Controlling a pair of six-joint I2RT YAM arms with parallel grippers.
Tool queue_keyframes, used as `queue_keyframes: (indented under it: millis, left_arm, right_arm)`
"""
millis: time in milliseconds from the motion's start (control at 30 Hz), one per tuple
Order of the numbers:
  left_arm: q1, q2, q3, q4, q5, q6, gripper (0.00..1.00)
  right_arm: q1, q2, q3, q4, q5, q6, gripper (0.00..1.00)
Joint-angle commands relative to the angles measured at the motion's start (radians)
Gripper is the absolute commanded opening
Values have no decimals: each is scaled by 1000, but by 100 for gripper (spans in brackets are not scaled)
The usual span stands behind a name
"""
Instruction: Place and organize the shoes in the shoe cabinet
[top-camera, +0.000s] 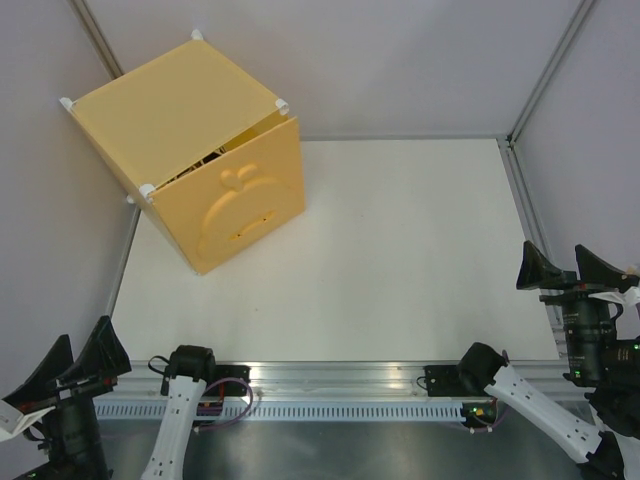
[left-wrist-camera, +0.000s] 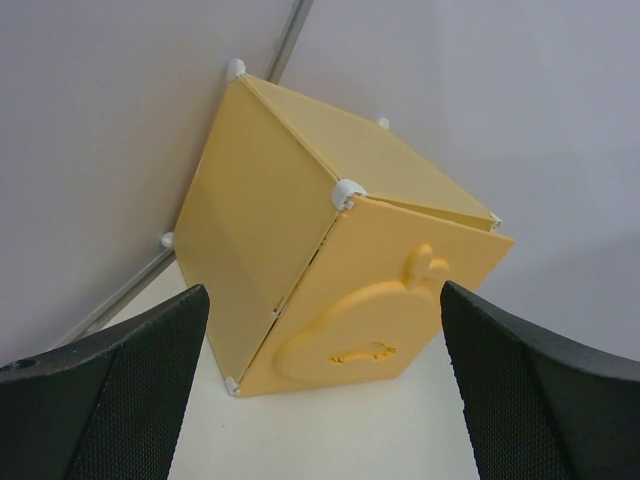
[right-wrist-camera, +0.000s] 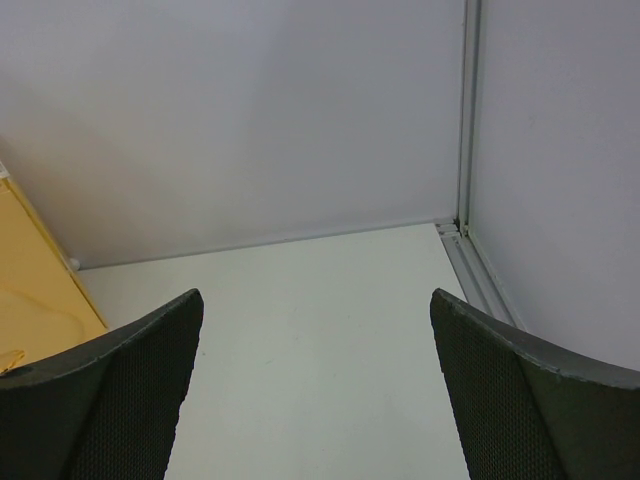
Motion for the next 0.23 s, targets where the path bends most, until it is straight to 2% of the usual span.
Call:
queue_keyframes:
  millis: [0, 200]
  left_arm:
    - [2, -43, -8, -1, -20, 31, 99]
    - [0, -42, -17, 4, -23, 22, 99]
  right_arm:
    - [0, 3, 3, 26, 6, -22, 98]
    - [2, 7, -13, 41, -3, -24, 98]
